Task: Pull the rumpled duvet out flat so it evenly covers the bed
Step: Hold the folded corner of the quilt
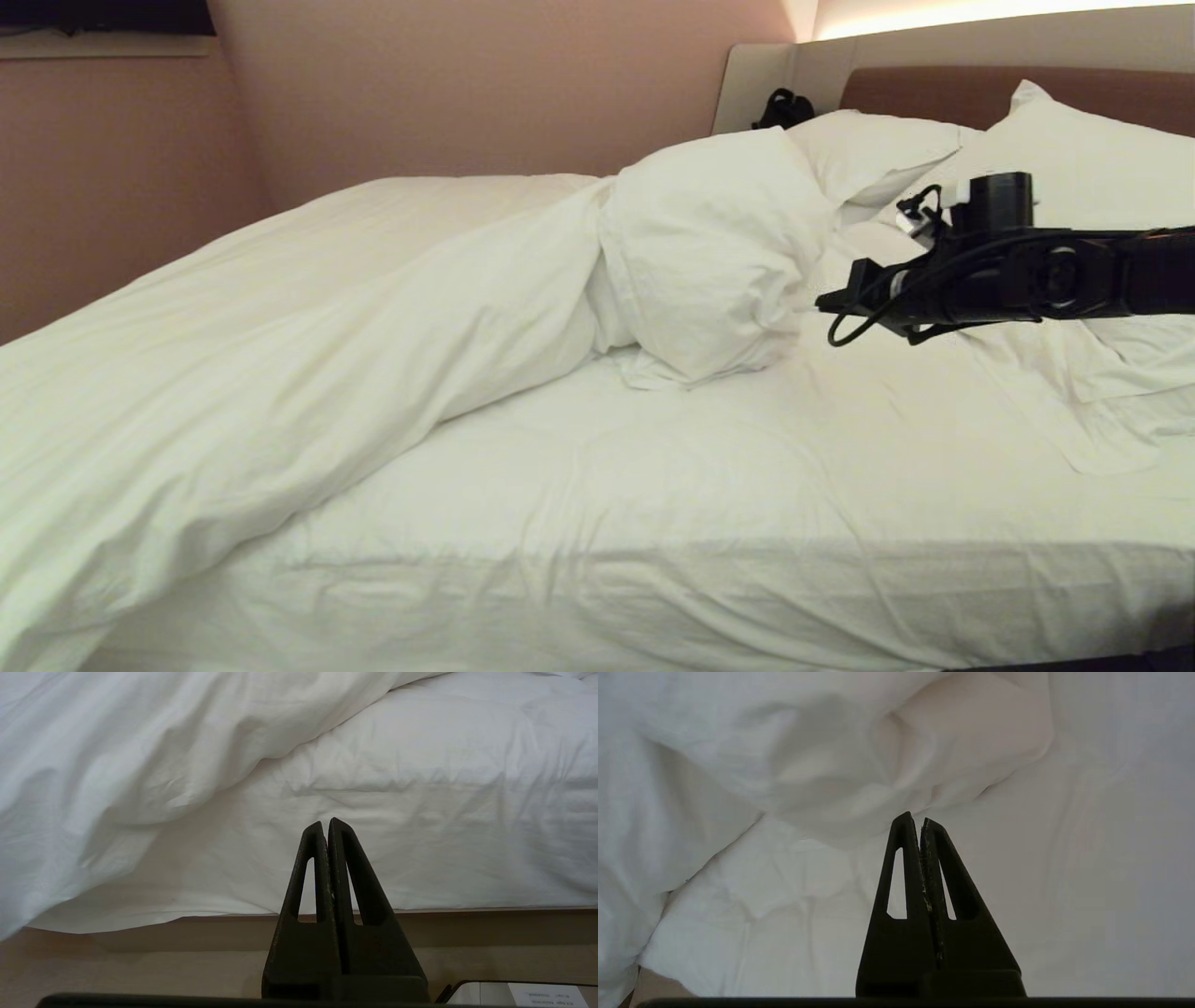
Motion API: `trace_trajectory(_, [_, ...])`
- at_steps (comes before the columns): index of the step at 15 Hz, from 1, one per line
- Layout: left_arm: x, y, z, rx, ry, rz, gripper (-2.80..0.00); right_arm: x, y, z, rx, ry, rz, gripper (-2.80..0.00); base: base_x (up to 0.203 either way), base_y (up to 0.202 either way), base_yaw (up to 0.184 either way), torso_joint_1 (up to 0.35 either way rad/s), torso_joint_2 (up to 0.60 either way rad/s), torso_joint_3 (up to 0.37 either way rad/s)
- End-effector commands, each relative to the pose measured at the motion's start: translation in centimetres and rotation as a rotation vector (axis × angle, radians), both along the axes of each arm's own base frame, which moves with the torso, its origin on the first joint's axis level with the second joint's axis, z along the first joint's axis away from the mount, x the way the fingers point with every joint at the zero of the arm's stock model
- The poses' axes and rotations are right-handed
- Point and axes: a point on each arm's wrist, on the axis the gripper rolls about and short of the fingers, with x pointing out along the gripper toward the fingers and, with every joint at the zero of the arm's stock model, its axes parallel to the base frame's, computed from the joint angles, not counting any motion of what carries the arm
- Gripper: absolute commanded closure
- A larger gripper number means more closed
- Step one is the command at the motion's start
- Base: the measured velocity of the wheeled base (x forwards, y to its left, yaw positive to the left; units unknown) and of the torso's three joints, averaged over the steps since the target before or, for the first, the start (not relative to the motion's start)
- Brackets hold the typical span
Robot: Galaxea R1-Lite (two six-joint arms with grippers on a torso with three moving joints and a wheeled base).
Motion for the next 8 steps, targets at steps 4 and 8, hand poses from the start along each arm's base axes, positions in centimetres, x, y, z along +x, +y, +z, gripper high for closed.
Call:
trace_trajectory(4, [0.0, 0.0, 0.0, 0.0, 0.0, 0.0, 0.0, 3.2, 0.9, -2.4, 0.012, 0.024, -0.015, 0.0, 0.0, 0.0, 0.0, 0.0, 0.0, 0.0])
trace_trajectory(8, [0.0, 0.0, 0.0, -0.001, 0.0, 0.001, 0.0, 3.9, 1.0, -3.0, -0.003, 0.021, -0.021, 0.0, 0.0, 0.0, 0.0, 0.0, 0.0, 0.0])
